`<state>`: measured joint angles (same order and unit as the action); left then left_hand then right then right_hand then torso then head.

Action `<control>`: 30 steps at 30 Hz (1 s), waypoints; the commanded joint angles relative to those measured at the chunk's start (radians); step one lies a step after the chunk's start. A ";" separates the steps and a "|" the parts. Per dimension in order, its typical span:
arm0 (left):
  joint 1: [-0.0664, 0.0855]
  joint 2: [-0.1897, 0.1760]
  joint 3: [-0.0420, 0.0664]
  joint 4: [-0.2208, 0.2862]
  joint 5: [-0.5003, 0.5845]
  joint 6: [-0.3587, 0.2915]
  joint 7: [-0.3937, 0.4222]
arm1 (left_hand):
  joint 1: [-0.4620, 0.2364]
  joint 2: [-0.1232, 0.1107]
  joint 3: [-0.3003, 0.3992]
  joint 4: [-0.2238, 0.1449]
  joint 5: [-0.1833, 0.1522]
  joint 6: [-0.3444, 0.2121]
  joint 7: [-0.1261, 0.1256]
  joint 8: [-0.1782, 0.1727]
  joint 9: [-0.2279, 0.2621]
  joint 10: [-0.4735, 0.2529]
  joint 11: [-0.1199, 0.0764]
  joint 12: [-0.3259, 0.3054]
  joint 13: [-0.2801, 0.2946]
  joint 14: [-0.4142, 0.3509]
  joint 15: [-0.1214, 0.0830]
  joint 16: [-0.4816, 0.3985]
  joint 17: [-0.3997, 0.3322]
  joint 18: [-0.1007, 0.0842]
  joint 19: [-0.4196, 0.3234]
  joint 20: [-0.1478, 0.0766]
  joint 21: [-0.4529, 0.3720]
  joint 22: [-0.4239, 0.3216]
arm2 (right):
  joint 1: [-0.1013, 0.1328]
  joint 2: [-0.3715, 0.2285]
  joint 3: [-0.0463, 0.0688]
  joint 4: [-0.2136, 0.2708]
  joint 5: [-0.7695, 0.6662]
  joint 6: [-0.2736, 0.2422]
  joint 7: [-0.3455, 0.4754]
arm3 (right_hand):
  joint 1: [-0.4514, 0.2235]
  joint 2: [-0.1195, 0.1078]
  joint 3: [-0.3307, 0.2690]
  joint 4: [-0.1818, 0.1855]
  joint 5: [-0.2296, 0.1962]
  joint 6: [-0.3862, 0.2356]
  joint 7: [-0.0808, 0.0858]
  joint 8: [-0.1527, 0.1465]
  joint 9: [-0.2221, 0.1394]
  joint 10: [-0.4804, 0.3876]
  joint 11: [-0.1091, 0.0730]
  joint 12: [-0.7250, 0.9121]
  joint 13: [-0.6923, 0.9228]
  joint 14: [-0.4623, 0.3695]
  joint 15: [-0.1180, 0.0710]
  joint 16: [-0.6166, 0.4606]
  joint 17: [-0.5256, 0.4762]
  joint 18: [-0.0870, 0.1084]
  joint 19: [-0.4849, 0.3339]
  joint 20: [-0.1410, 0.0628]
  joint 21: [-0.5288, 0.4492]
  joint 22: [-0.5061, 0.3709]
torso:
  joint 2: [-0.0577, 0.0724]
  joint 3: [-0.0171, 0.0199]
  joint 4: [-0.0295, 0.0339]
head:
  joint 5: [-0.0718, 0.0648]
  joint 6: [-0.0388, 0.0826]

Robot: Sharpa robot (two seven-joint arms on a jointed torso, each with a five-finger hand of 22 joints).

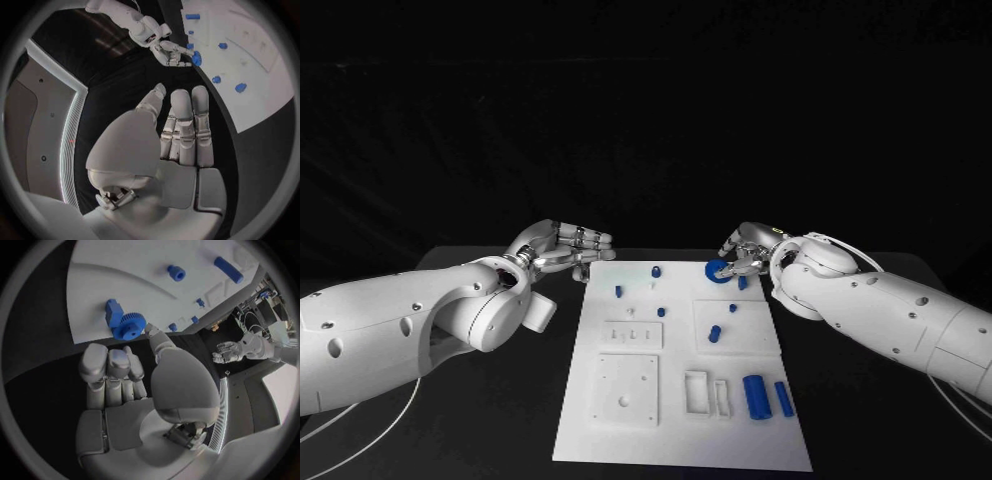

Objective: Assemble the parts on the task board

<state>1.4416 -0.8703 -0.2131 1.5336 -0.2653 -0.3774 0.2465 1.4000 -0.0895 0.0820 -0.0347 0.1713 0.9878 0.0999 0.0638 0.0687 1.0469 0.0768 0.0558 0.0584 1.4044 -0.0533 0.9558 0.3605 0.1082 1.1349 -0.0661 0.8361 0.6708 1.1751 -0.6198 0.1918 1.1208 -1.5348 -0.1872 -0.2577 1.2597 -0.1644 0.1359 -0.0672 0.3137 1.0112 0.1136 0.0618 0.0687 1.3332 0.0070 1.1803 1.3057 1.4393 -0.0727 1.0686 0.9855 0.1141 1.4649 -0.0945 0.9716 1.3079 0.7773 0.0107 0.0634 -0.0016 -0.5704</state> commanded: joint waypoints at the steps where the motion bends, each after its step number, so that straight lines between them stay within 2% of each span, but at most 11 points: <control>1: 0.002 0.003 0.001 0.001 0.003 0.015 0.013 | 0.004 -0.003 0.005 -0.002 0.005 -0.001 0.004 -0.001 0.000 -0.002 0.001 0.002 0.001 0.005 0.002 0.006 0.001 -0.004 0.003 0.000 0.000 0.001 | -0.002 0.004 0.000 -0.006 -0.021 0.009 0.003 | 0.004 0.001 0.016 -0.002 -0.004 0.010 -0.003 0.001 0.000 0.008 -0.002 0.007 0.001 0.005 0.003 0.002 0.002 0.003 0.064 0.006 0.005 0.055 | -0.001 0.0004 0.0005 | 0.001 -0.001; 10: 0.002 0.002 0.001 0.001 0.002 0.016 0.013 | 0.004 -0.003 0.005 -0.002 0.005 -0.001 0.004 -0.001 0.000 -0.002 0.001 0.002 0.001 0.005 0.002 0.006 0.001 -0.004 0.003 0.000 0.000 0.001 | -0.007 0.011 -0.002 -0.020 -0.032 0.012 0.002 | 0.000 0.002 0.036 -0.014 0.005 0.013 -0.003 0.001 0.000 0.011 -0.003 0.011 0.003 0.005 0.003 0.006 0.006 0.001 0.064 0.006 0.016 0.061 | 0.000 0.0003 -0.0004 | 0.000 -0.002; 15: 0.002 0.003 0.001 0.001 0.002 0.016 0.012 | 0.004 -0.003 0.005 -0.002 0.005 -0.001 0.004 -0.001 0.000 -0.002 0.001 0.002 0.001 0.005 0.002 0.006 0.001 -0.004 0.003 0.000 0.000 0.001 | -0.010 0.016 -0.003 -0.026 -0.034 0.014 0.004 | -0.001 0.006 0.041 -0.016 0.003 0.026 -0.006 0.001 0.001 0.014 -0.005 0.015 0.007 0.005 0.002 0.006 0.005 0.001 0.065 0.005 0.017 0.062 | 0.000 0.0015 -0.0001 | 0.002 -0.003; 25: 0.002 0.003 0.001 0.000 0.002 0.017 0.012 | 0.004 -0.003 0.005 -0.002 0.005 -0.001 0.004 -0.001 0.000 -0.002 0.001 0.002 0.001 0.005 0.002 0.006 0.001 -0.004 0.003 0.000 0.000 0.001 | -0.014 0.022 -0.005 -0.033 -0.033 0.024 0.007 | -0.017 0.009 0.089 -0.028 0.001 0.073 -0.017 0.001 -0.001 0.019 -0.012 0.022 0.014 0.006 -0.003 0.006 0.007 -0.005 0.065 0.000 0.019 0.065 | -0.001 0.0017 -0.0014 | 0.003 -0.009; 27: 0.002 0.004 0.001 0.000 0.002 0.017 0.012 | 0.004 -0.003 0.005 -0.002 0.005 -0.001 0.004 -0.001 0.000 -0.002 0.001 0.002 0.001 0.005 0.002 0.006 0.001 -0.004 0.003 0.000 0.000 0.001 | -0.015 0.023 -0.007 -0.035 -0.033 0.027 0.006 | -0.020 0.012 0.095 -0.028 0.013 0.082 -0.019 0.001 0.000 0.020 -0.014 0.023 0.016 0.006 -0.004 0.006 0.007 -0.006 0.065 -0.001 0.019 0.065 | 0.000 0.0016 -0.0010 | 0.003 -0.009; 30: 0.002 0.005 0.001 -0.001 0.001 0.018 0.012 | 0.004 -0.001 0.004 -0.003 0.005 -0.001 0.005 -0.001 0.000 -0.001 0.001 0.003 0.001 0.005 0.002 0.008 0.000 -0.004 0.005 0.000 -0.006 0.012 | -0.016 0.023 -0.008 -0.036 -0.034 0.025 0.005 | -0.025 0.016 0.136 -0.036 0.011 0.108 -0.026 0.001 -0.001 0.021 -0.018 0.025 0.019 0.006 -0.008 0.006 0.008 -0.009 0.065 -0.005 0.020 0.067 | 0.000 0.0016 -0.0005 | 0.001 -0.010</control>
<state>1.4416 -0.8683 -0.2131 1.5320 -0.2657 -0.3743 0.2466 1.4000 -0.0895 0.0820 -0.0347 0.1713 0.9878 0.0999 0.0638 0.0687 1.0469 0.0768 0.0558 0.0584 1.4043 -0.0533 0.9607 0.3602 0.1082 1.1349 -0.0661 0.8361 0.6818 1.1623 -0.5977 0.1867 1.0865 -1.5561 -0.1839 -0.2557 1.2447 -0.1497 0.2681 -0.1022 0.3250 1.1130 0.0879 0.0596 0.0657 1.3531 -0.0070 1.2000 1.3078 1.4438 -0.0768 1.0685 0.9929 0.1010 1.4649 -0.0945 0.9854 1.3077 0.7768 0.0121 0.0623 0.0011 -0.5796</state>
